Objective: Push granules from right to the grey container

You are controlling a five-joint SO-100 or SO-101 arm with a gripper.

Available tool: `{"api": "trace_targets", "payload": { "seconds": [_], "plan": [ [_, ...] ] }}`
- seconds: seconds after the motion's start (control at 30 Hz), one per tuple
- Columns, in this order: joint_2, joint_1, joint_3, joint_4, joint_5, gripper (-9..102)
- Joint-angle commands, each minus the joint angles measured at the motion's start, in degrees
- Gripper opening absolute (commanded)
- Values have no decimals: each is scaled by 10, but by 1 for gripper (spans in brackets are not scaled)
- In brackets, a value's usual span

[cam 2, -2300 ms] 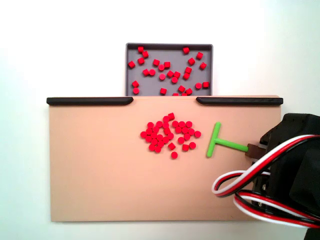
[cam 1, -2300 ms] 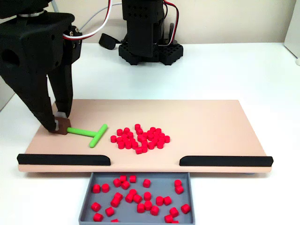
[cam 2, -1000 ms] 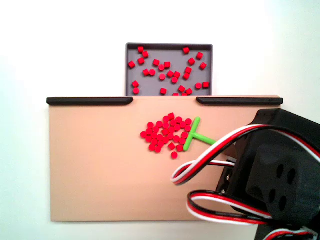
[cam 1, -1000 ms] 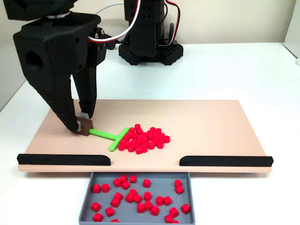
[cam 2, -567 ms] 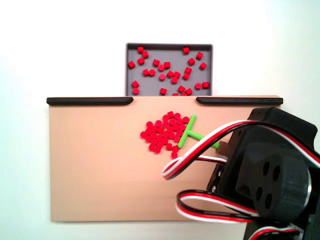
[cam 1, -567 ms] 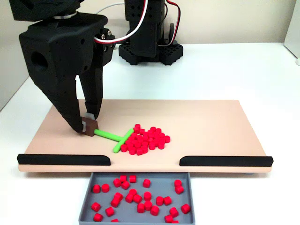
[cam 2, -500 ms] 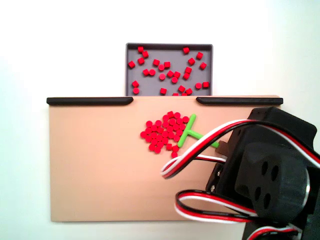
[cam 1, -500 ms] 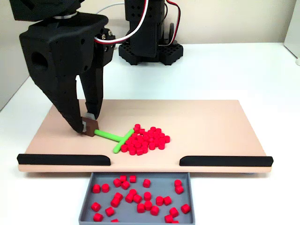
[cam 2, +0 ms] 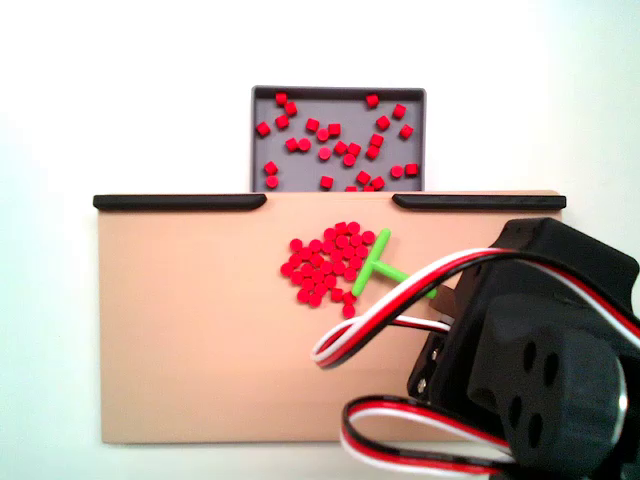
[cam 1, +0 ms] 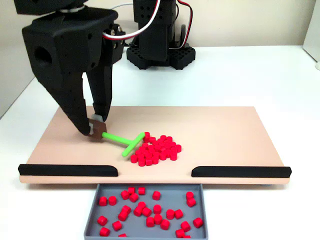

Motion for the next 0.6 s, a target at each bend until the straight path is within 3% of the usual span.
{"api": "trace_targets", "payload": {
  "seconds": [0.0, 0.17, 0.57],
  "plan": [
    [61, 15, -2, 22, -4, 0],
    [116, 16, 4, 58, 73, 0],
    [349, -102, 203, 58, 555, 0]
  ]
}}
